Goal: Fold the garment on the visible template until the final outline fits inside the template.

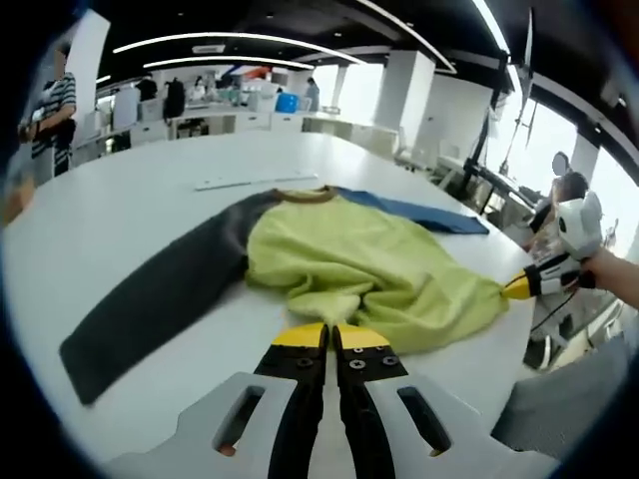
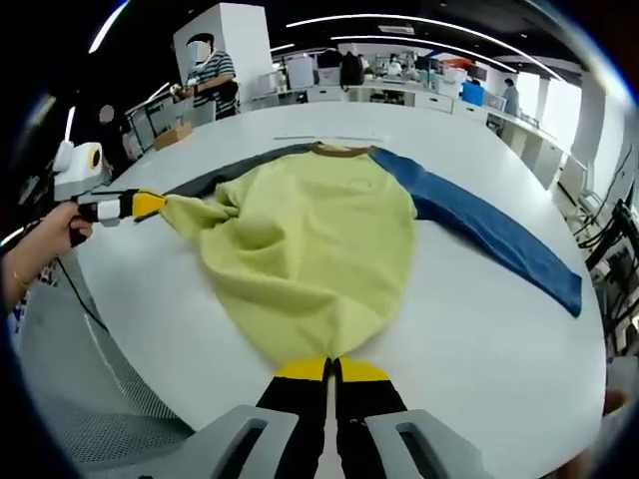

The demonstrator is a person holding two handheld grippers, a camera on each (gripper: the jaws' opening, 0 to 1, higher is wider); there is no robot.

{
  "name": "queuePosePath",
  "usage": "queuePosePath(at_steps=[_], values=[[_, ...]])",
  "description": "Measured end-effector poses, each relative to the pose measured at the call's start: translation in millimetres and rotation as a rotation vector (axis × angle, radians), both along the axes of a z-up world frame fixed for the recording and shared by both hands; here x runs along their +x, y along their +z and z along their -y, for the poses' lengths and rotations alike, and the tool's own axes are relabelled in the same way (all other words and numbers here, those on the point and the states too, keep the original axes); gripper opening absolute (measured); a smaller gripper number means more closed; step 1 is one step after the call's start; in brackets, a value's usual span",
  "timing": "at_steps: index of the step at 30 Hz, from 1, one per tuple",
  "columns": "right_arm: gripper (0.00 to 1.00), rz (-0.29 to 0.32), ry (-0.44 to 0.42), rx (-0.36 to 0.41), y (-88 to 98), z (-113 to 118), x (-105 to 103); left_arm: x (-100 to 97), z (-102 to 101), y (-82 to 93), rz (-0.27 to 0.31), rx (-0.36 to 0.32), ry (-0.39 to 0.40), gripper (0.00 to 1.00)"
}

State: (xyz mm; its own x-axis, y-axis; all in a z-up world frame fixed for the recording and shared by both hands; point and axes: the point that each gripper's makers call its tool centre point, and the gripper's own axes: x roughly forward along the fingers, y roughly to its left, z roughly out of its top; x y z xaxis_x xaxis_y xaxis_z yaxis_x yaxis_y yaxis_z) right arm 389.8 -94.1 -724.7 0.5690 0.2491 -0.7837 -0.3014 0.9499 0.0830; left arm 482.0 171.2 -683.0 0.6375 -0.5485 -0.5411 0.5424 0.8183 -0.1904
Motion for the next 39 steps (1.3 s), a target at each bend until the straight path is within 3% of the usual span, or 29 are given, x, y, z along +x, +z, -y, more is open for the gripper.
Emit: queuePosePath(at_steps=[14, 32, 39], values=[[0.0, -0.009, -0.015, -0.012, 2.8, 23.5, -2.5, -28.6, -21.8, 7.2, -0.019, 0.016, 0.034, 0.0], [0.0, -0.066, 0.002, -0.031, 0.0, 36.7, -7.0, -75.6, -41.3, -11.6, -0.108, 0.004, 0.089, 0.0], [0.0, -0.099, -0.015, -0.046, -6.5, 46.4, -9.9, -88.9, -44.4, -24.9, -0.142, 0.039, 0.099, 0.0]])
